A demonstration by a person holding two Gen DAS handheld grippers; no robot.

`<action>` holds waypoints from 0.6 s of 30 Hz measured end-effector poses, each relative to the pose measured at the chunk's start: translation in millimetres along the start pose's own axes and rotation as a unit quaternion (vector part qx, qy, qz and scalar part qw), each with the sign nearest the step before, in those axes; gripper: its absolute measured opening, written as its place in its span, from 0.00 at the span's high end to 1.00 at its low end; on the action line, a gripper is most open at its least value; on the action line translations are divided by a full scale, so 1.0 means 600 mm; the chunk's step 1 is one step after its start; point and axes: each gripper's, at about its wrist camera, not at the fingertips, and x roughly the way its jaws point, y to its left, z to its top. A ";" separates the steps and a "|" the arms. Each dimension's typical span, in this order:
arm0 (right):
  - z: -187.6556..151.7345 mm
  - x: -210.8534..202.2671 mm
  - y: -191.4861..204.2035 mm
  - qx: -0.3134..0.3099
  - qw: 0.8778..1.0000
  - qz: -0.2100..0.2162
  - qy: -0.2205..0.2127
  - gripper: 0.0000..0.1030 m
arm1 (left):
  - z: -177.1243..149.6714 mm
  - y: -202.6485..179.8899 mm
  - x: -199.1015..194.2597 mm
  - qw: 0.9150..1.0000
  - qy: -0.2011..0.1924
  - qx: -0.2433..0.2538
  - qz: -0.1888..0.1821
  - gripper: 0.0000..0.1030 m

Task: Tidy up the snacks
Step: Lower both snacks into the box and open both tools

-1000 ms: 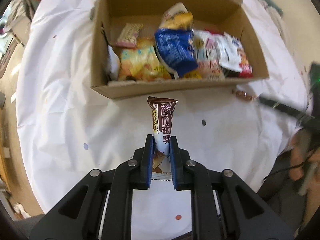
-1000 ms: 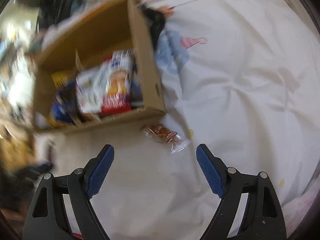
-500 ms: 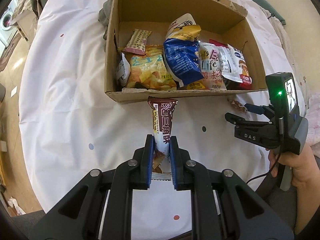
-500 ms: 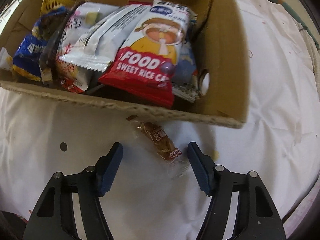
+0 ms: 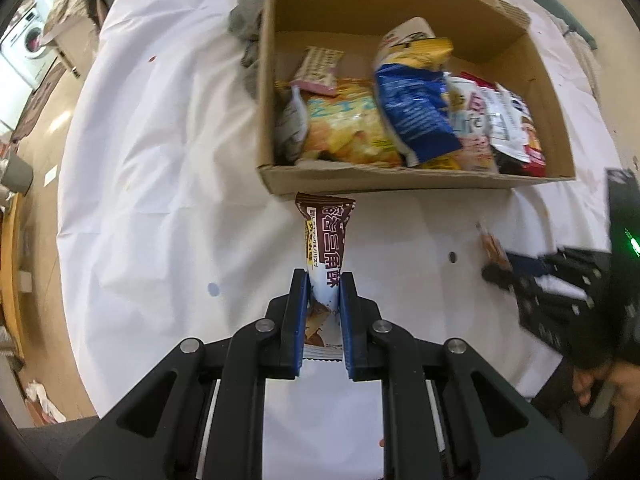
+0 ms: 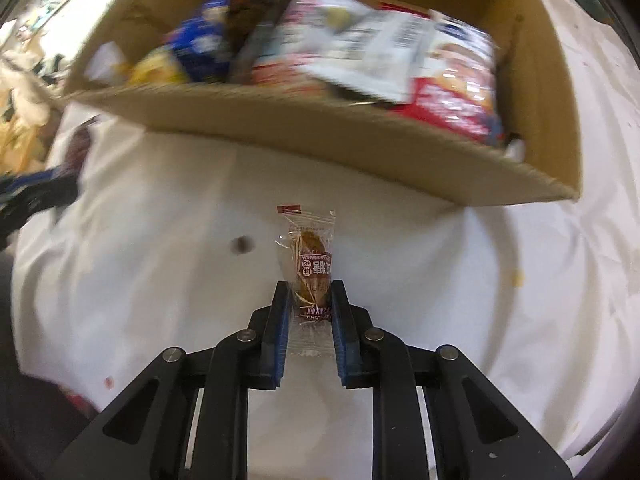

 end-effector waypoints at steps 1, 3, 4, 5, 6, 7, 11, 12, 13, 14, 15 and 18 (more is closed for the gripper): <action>-0.007 -0.005 0.014 -0.010 1.000 0.008 -0.003 0.80 | -0.002 0.002 0.001 1.000 -0.001 -0.001 0.005 0.88; -0.016 -0.019 0.031 -0.018 0.999 0.030 -0.010 0.80 | -0.010 0.011 0.003 1.000 -0.002 -0.006 0.013 0.88; -0.020 -0.032 0.040 -0.018 0.999 0.048 -0.018 0.80 | -0.014 0.017 0.000 1.000 -0.006 -0.013 0.013 0.88; -0.020 -0.045 0.046 -0.016 0.998 0.060 -0.027 0.80 | -0.019 0.025 -0.006 1.000 -0.012 -0.022 0.012 0.88; -0.021 -0.058 0.049 -0.013 0.997 0.071 -0.036 0.80 | -0.023 0.030 -0.014 0.999 -0.018 -0.027 0.010 0.88; -0.023 -0.070 0.054 -0.012 0.995 0.085 -0.047 0.80 | -0.024 0.033 -0.021 0.999 -0.023 -0.029 0.010 0.88; -0.029 -0.116 0.075 -0.026 0.988 0.119 -0.092 0.80 | -0.024 0.035 -0.059 0.998 -0.052 -0.031 0.021 0.88; -0.021 -0.127 0.068 -0.031 0.987 0.123 -0.103 0.80 | -0.024 0.034 -0.074 0.997 -0.061 -0.029 0.025 0.88; -0.018 -0.141 0.063 -0.035 0.984 0.129 -0.115 0.80 | -0.022 0.033 -0.084 0.997 -0.067 -0.029 0.028 0.88; -0.017 -0.152 0.060 -0.035 0.982 0.138 -0.127 0.80 | -0.019 0.033 -0.100 0.996 -0.076 -0.030 0.033 0.88; -0.011 -0.162 0.055 -0.034 0.979 0.145 -0.138 0.80 | -0.015 0.033 -0.112 0.995 -0.083 -0.032 0.035 0.88; -0.004 -0.198 0.033 -0.024 0.969 0.163 -0.186 0.80 | 0.001 0.028 -0.154 0.993 -0.106 -0.038 0.039 0.88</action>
